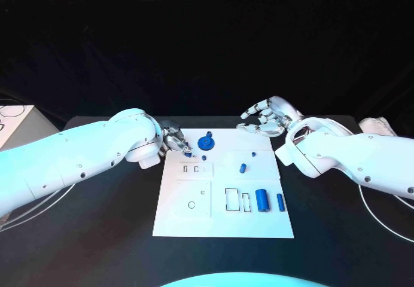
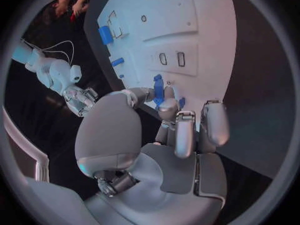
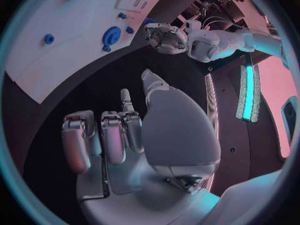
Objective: Assemble the parts on the task board
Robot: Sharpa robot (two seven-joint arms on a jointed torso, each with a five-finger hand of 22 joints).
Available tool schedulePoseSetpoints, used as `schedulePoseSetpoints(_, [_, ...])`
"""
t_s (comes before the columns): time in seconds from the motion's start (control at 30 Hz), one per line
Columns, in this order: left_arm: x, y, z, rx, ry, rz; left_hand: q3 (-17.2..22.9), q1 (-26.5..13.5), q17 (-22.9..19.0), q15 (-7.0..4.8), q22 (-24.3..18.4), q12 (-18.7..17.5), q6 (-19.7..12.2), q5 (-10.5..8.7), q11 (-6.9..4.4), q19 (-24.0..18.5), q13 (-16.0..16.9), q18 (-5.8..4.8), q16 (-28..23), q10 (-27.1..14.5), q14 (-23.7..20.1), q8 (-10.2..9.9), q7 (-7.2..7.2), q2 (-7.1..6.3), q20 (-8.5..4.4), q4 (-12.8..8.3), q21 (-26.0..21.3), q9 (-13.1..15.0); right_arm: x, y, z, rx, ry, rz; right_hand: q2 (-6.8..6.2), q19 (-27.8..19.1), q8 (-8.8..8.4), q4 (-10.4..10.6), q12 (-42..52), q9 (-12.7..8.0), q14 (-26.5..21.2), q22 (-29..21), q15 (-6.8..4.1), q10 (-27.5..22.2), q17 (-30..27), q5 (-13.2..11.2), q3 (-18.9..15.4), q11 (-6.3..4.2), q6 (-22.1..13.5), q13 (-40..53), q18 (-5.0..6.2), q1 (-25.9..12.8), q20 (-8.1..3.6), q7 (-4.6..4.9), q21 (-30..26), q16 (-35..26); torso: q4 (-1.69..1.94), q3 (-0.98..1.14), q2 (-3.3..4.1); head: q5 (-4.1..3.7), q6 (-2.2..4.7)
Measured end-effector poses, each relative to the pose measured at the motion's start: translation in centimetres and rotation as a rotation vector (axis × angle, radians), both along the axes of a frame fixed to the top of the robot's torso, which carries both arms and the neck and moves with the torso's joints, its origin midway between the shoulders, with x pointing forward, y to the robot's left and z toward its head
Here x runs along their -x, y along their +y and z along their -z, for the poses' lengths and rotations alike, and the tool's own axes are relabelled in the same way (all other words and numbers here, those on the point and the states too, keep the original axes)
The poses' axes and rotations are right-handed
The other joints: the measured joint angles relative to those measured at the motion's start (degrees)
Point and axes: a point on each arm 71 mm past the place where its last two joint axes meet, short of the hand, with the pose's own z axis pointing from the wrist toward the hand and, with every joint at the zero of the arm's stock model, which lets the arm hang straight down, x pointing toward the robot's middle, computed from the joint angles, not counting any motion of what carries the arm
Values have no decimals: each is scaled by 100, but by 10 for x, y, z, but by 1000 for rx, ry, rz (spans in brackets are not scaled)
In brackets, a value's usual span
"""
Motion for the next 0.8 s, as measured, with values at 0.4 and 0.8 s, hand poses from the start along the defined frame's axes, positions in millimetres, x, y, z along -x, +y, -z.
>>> schedulePoseSetpoints(0.4, [11, -21, 5, 0, -37, 36, -22, -31, 0, -41, 106, 50, 53, 237, -15, 71, 86, 0, 0, 82, 0, -3, -13, -30, -29, -34, 40, 112, 0, 0, 1, 1, 2, 0, 0, 0, 24, 0, 0, 0, 0, -1, 0, 0, 0, 0, 0, 0, 0, 0, 0, 0, 0, 0, 0, 0, -3, -3, 2, 3, -45])
schedulePoseSetpoints(0.8, [16, -25, 11, -32, -55, 59, -25, -68, 0, -41, 126, 63, 116, 275, -28, 71, 109, 1, 0, 110, 0, -32, -36, -68, -29, -37, 41, 116, 0, 1, 2, 2, 2, -1, 0, 0, 24, 0, 0, 0, 0, -1, 0, 0, 0, 0, 0, 0, 0, -1, 0, 0, 0, 0, 0, 0, -7, 0, -1, 10, -82])
